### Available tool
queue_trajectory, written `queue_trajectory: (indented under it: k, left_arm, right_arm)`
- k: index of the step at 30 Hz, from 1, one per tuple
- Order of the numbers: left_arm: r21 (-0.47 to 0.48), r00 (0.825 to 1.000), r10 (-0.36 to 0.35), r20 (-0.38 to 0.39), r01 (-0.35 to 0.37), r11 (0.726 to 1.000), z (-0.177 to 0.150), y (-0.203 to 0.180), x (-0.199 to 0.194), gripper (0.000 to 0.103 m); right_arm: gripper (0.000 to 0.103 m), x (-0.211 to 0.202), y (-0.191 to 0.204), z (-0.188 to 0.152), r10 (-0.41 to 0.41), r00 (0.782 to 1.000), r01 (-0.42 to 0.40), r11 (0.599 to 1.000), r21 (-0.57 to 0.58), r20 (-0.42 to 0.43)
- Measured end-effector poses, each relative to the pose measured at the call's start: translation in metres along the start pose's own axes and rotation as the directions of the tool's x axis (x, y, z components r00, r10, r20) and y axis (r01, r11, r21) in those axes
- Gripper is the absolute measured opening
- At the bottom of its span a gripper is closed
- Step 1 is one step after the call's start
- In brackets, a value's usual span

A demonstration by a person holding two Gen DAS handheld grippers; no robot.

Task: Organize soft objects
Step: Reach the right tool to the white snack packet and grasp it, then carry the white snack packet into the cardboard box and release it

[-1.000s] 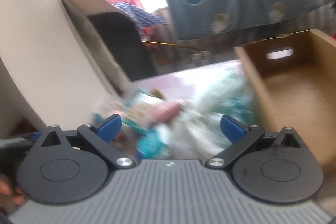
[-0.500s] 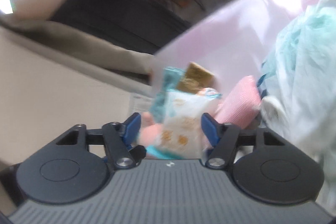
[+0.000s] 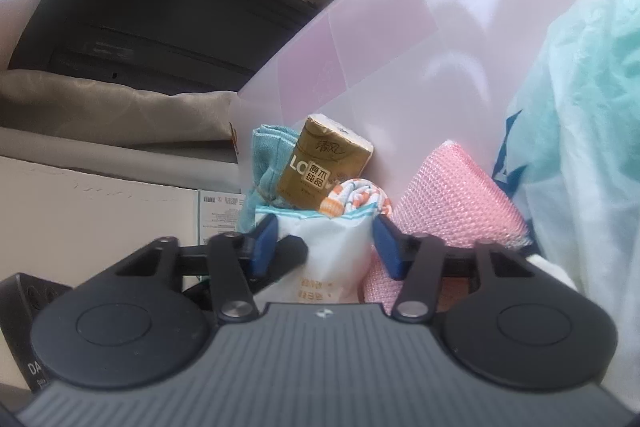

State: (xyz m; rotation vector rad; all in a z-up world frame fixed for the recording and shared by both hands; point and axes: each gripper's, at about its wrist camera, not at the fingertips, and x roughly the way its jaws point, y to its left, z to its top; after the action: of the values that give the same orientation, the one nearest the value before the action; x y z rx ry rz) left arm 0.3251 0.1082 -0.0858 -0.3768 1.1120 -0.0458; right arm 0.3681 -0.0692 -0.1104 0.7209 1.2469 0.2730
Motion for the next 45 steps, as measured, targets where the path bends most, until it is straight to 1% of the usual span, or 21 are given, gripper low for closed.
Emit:
queue_trajectory:
  k: [1, 3, 5, 8, 12, 16, 19, 22, 24, 25, 28, 30, 32, 34, 37, 40, 43, 44, 45]
  left_arm:
    - [-0.018, 1.0, -0.015, 0.0, 0.015, 1.0, -0.001, 0.001, -0.001, 0.021]
    - [-0.045, 1.0, -0.013, 0.004, 0.013, 0.999, -0.002, 0.003, -0.003, 0.019]
    - [-0.04, 1.0, -0.006, 0.01, 0.006, 0.999, -0.004, 0.001, -0.009, 0.016]
    - [-0.045, 1.0, -0.015, 0.026, 0.016, 0.999, -0.006, -0.001, -0.026, 0.013]
    - [-0.029, 0.997, -0.028, 0.065, 0.03, 0.999, -0.01, -0.011, -0.061, 0.012]
    - [0.012, 0.99, -0.057, 0.129, 0.056, 0.998, -0.017, -0.036, -0.109, 0.012]
    - [0.065, 0.98, -0.096, 0.176, 0.086, 0.994, -0.023, -0.07, -0.143, 0.012]
    - [0.125, 0.966, -0.163, 0.202, 0.14, 0.982, -0.03, -0.116, -0.17, 0.012]
    - [0.157, 0.958, -0.201, 0.203, 0.171, 0.973, -0.034, -0.148, -0.177, 0.012]
    - [0.169, 0.953, -0.231, 0.195, 0.199, 0.965, -0.036, -0.169, -0.178, 0.012]
    - [0.205, 0.945, -0.289, 0.153, 0.255, 0.945, -0.042, -0.22, -0.167, 0.012]
    - [0.231, 0.944, -0.311, 0.11, 0.28, 0.932, -0.045, -0.262, -0.15, 0.012]
    - [0.248, 0.945, -0.319, 0.075, 0.292, 0.924, -0.048, -0.296, -0.129, 0.012]
    - [0.248, 0.949, -0.313, 0.027, 0.297, 0.922, -0.051, -0.326, -0.099, 0.012]
    - [0.246, 0.959, -0.282, -0.026, 0.279, 0.928, -0.051, -0.356, -0.054, 0.013]
    - [0.242, 0.968, -0.241, -0.066, 0.25, 0.938, -0.051, -0.371, -0.012, 0.013]
    - [0.247, 0.975, -0.202, -0.09, 0.218, 0.944, -0.05, -0.377, 0.017, 0.015]
    - [0.248, 0.977, -0.19, -0.094, 0.208, 0.946, -0.05, -0.379, 0.024, 0.021]
    - [0.248, 0.979, -0.183, -0.094, 0.201, 0.948, -0.049, -0.378, 0.029, 0.025]
  right_arm:
    - [0.038, 0.002, 0.0, 0.0, -0.002, 1.0, 0.002, 1.0, 0.001, -0.006]
    - [0.032, -0.004, -0.003, -0.001, -0.006, 1.0, 0.006, 1.0, 0.0, -0.011]
    - [0.024, -0.007, -0.005, -0.003, 0.009, 1.0, -0.009, 1.0, 0.014, -0.012]
    - [0.022, -0.017, -0.007, -0.006, 0.06, 0.998, -0.06, 0.997, 0.044, -0.013]
    - [0.021, -0.047, 0.007, -0.016, 0.111, 0.994, -0.111, 0.994, 0.013, 0.006]
    - [0.021, -0.097, 0.023, -0.023, 0.172, 0.984, -0.17, 0.985, -0.033, 0.049]
    - [0.021, -0.15, 0.029, -0.024, 0.214, 0.972, -0.207, 0.976, -0.072, 0.099]
    - [0.021, -0.213, 0.022, -0.024, 0.239, 0.956, -0.223, 0.969, -0.106, 0.168]
    - [0.021, -0.254, 0.009, -0.022, 0.243, 0.946, -0.223, 0.968, -0.115, 0.216]
    - [0.021, -0.272, 0.001, -0.021, 0.25, 0.936, -0.229, 0.967, -0.11, 0.246]
    - [0.021, -0.329, -0.034, -0.015, 0.22, 0.921, -0.203, 0.975, -0.088, 0.322]
    - [0.021, -0.358, -0.064, -0.005, 0.184, 0.915, -0.179, 0.983, -0.047, 0.359]
    - [0.021, -0.375, -0.093, 0.006, 0.142, 0.915, -0.15, 0.989, -0.01, 0.378]
    - [0.021, -0.386, -0.124, 0.023, 0.095, 0.918, -0.121, 0.992, 0.043, 0.384]
    - [0.022, -0.38, -0.164, 0.048, 0.037, 0.933, -0.083, 0.99, 0.112, 0.359]
    - [0.023, -0.369, -0.195, 0.074, -0.001, 0.947, -0.051, 0.987, 0.153, 0.322]
    - [0.024, -0.351, -0.219, 0.103, -0.013, 0.959, -0.035, 0.985, 0.166, 0.282]
    - [0.024, -0.342, -0.225, 0.11, -0.013, 0.963, -0.033, 0.986, 0.166, 0.269]
    - [0.024, -0.333, -0.231, 0.119, -0.011, 0.967, -0.031, 0.987, 0.158, 0.255]
